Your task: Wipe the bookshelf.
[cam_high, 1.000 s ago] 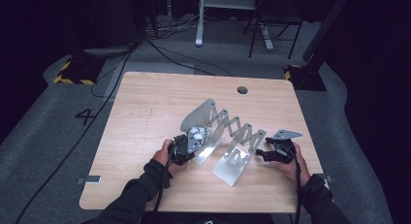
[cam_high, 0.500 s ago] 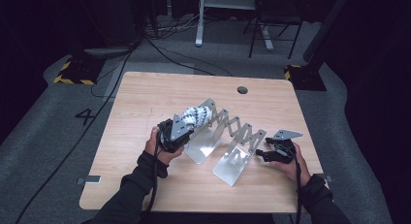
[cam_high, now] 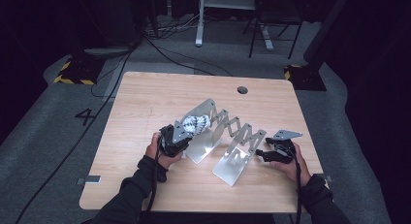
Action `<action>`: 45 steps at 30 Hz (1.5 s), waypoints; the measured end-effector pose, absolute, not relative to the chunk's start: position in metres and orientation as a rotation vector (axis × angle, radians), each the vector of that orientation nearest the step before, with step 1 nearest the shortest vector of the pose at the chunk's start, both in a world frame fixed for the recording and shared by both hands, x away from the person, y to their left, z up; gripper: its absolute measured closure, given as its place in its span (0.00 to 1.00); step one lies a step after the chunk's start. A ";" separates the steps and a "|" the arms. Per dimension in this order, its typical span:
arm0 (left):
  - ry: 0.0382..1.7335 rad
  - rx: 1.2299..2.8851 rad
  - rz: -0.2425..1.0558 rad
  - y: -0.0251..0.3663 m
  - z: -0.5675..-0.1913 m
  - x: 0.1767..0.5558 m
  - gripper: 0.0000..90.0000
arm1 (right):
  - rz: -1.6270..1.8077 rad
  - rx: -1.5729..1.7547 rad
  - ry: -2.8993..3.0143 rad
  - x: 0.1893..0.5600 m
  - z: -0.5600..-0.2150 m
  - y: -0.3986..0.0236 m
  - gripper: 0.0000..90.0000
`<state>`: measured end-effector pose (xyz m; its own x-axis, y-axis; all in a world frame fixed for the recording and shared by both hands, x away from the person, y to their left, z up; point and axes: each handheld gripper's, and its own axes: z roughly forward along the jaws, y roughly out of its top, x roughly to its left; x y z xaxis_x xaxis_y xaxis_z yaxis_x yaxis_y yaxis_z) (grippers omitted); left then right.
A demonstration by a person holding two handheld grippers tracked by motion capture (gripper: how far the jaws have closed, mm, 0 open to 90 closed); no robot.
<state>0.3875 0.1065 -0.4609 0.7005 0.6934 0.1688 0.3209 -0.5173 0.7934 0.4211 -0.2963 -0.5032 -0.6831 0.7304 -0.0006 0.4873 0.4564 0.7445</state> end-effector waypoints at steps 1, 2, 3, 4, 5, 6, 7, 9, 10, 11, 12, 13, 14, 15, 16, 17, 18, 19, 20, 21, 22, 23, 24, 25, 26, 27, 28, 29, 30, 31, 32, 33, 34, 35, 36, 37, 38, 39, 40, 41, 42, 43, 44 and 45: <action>0.780 2.147 0.599 0.106 -0.465 0.388 0.86 | 1.066 1.036 2.390 0.421 -0.503 -0.296 0.30; 0.786 2.160 0.588 0.106 -0.469 0.389 0.86 | 1.066 1.036 2.391 0.421 -0.503 -0.296 0.30; 0.798 2.164 0.579 0.105 -0.473 0.390 0.86 | 1.066 1.036 2.391 0.421 -0.503 -0.296 0.30; 0.807 2.174 0.567 0.105 -0.477 0.391 0.86 | 1.066 1.035 2.392 0.421 -0.503 -0.296 0.30; 0.816 2.188 0.553 0.103 -0.481 0.392 0.86 | 1.066 1.034 2.392 0.421 -0.503 -0.296 0.30; 0.819 2.203 0.545 0.102 -0.485 0.393 0.86 | 1.066 1.033 2.393 0.421 -0.503 -0.296 0.30; 0.825 2.212 0.529 0.100 -0.488 0.393 0.86 | 1.067 1.032 2.394 0.421 -0.503 -0.296 0.30; 0.842 2.223 0.502 0.094 -0.496 0.393 0.86 | 1.066 1.029 2.396 0.421 -0.503 -0.296 0.30; 0.842 2.224 0.506 0.091 -0.498 0.393 0.86 | 1.067 1.029 2.397 0.421 -0.503 -0.296 0.30; 0.843 2.225 0.507 0.089 -0.497 0.392 0.86 | 1.067 1.029 2.397 0.421 -0.503 -0.296 0.30; 0.842 2.226 0.511 0.088 -0.497 0.393 0.86 | 1.066 1.029 2.396 0.421 -0.503 -0.296 0.30; 0.845 2.223 0.511 0.086 -0.496 0.393 0.86 | 1.066 1.029 2.396 0.421 -0.503 -0.296 0.30; 0.840 2.221 0.519 0.084 -0.496 0.394 0.86 | 1.067 1.029 2.397 0.421 -0.503 -0.296 0.30; 0.837 2.222 0.533 0.082 -0.494 0.394 0.86 | 1.067 1.029 2.396 0.421 -0.503 -0.296 0.30; 0.837 2.212 0.546 0.080 -0.491 0.396 0.86 | 1.067 1.027 2.396 0.421 -0.503 -0.296 0.30; 0.835 2.203 0.559 0.079 -0.489 0.396 0.86 | 1.066 1.025 2.398 0.422 -0.503 -0.296 0.30; 0.832 2.189 0.575 0.077 -0.485 0.396 0.86 | 1.067 1.026 2.397 0.421 -0.503 -0.296 0.30; 0.828 2.170 0.574 0.075 -0.480 0.395 0.86 | 1.067 1.027 2.396 0.421 -0.503 -0.296 0.30; 0.828 2.170 0.574 0.075 -0.480 0.395 0.86 | 1.067 1.027 2.396 0.421 -0.503 -0.296 0.30; 0.815 2.122 0.590 0.073 -0.466 0.394 0.86 | 1.066 1.025 2.398 0.421 -0.503 -0.296 0.30; 0.815 2.122 0.590 0.073 -0.466 0.394 0.86 | 1.066 1.025 2.398 0.421 -0.503 -0.296 0.30; 0.812 2.106 0.604 0.073 -0.460 0.393 0.86 | 1.067 1.024 2.398 0.422 -0.503 -0.296 0.30; 0.812 2.091 0.611 0.073 -0.456 0.393 0.86 | 1.067 1.024 2.398 0.422 -0.503 -0.296 0.30; 0.817 2.063 0.619 0.074 -0.451 0.393 0.86 | 1.066 1.024 2.398 0.422 -0.503 -0.296 0.30; 0.827 2.022 0.620 0.075 -0.443 0.393 0.86 | 1.066 1.024 2.398 0.422 -0.503 -0.296 0.30; 0.833 1.986 0.632 0.076 -0.435 0.393 0.86 | 1.067 1.025 2.398 0.421 -0.503 -0.296 0.30; 0.834 1.969 0.641 0.077 -0.431 0.392 0.86 | 1.067 1.025 2.398 0.421 -0.503 -0.296 0.30; 0.834 1.969 0.641 0.077 -0.431 0.392 0.86 | 1.067 1.025 2.398 0.421 -0.503 -0.296 0.30; 0.839 1.951 0.656 0.078 -0.428 0.391 0.86 | 1.068 1.027 2.396 0.421 -0.503 -0.296 0.30; 0.843 1.944 0.676 0.079 -0.425 0.390 0.86 | 1.067 1.025 2.397 0.421 -0.503 -0.296 0.30; 0.843 1.942 0.693 0.080 -0.424 0.389 0.86 | 1.067 1.025 2.397 0.421 -0.503 -0.296 0.30; 0.851 1.943 0.701 0.081 -0.424 0.388 0.86 | 1.067 1.025 2.398 0.421 -0.503 -0.296 0.30; 0.856 1.945 0.698 0.082 -0.426 0.388 0.86 | 1.067 1.025 2.397 0.421 -0.503 -0.296 0.30; 0.870 1.960 0.696 0.082 -0.430 0.389 0.86 | 1.067 1.025 2.398 0.422 -0.503 -0.296 0.30; 0.877 1.965 0.695 0.083 -0.433 0.389 0.86 | 1.067 1.025 2.397 0.422 -0.503 -0.296 0.30; 0.881 1.981 0.689 0.083 -0.436 0.390 0.86 | 1.067 1.025 2.397 0.422 -0.503 -0.296 0.30; 0.884 1.994 0.685 0.083 -0.440 0.390 0.86 | 1.067 1.025 2.397 0.421 -0.503 -0.296 0.30; 0.890 2.013 0.685 0.082 -0.445 0.390 0.86 | 1.066 1.025 2.397 0.421 -0.503 -0.296 0.30; 0.893 2.034 0.677 0.082 -0.450 0.391 0.86 | 1.067 1.025 2.398 0.421 -0.503 -0.296 0.30; 0.893 2.034 0.677 0.082 -0.450 0.391 0.86 | 1.067 1.027 2.396 0.421 -0.503 -0.296 0.30; 0.899 2.049 0.674 0.081 -0.454 0.391 0.86 | 1.067 1.027 2.396 0.421 -0.503 -0.296 0.30; 0.915 2.073 0.650 0.080 -0.462 0.394 0.86 | 1.067 1.025 2.398 0.422 -0.503 -0.296 0.30; 0.915 2.073 0.650 0.080 -0.462 0.394 0.86 | 1.067 1.025 2.398 0.422 -0.503 -0.296 0.30; 0.925 2.081 0.640 0.080 -0.466 0.395 0.86 | 1.067 1.027 2.396 0.421 -0.503 -0.296 0.30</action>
